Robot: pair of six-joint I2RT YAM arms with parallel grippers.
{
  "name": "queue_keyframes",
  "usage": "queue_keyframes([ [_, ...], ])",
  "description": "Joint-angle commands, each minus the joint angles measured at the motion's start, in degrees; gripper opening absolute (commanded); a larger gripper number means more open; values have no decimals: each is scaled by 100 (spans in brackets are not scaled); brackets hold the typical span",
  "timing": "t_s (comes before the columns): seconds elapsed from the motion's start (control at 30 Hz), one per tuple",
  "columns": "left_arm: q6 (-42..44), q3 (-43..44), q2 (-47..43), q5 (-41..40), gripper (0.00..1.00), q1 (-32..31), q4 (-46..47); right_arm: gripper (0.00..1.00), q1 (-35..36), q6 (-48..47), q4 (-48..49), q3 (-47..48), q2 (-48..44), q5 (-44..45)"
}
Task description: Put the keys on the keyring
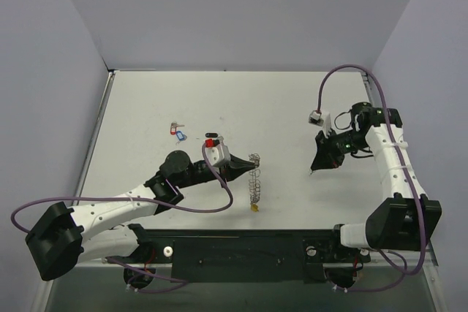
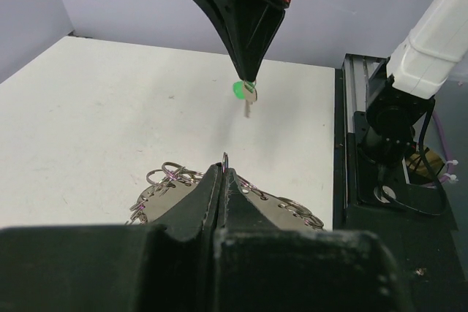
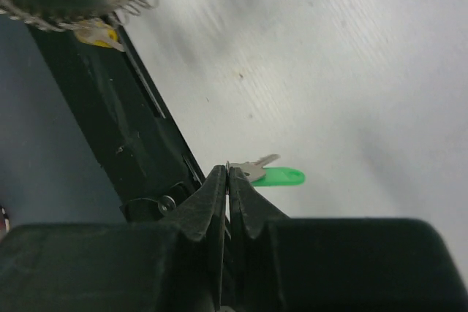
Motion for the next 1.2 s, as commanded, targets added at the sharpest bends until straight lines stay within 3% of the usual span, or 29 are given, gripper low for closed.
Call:
queue_keyframes([
  [0.0,30,47,-145,-105,0,0,285,0,-82,2716,1089,-376,-344,1616],
  [0.23,-76,3,-242,-79,0,0,259,0,-38,3432,1442,-473,348,3250],
  [0.47,-181,-85,-295,-70,0,-9,311,0,155,3784,1803,-333,1473,4192],
  [0.73,-155,-173,-418,-149,0,-9,215,0,498,4179,2137,106,2555,4386],
  [1.17,-102,-270,-506,-210,0,26,136,0,859,4417,2489,581,3285,4747],
])
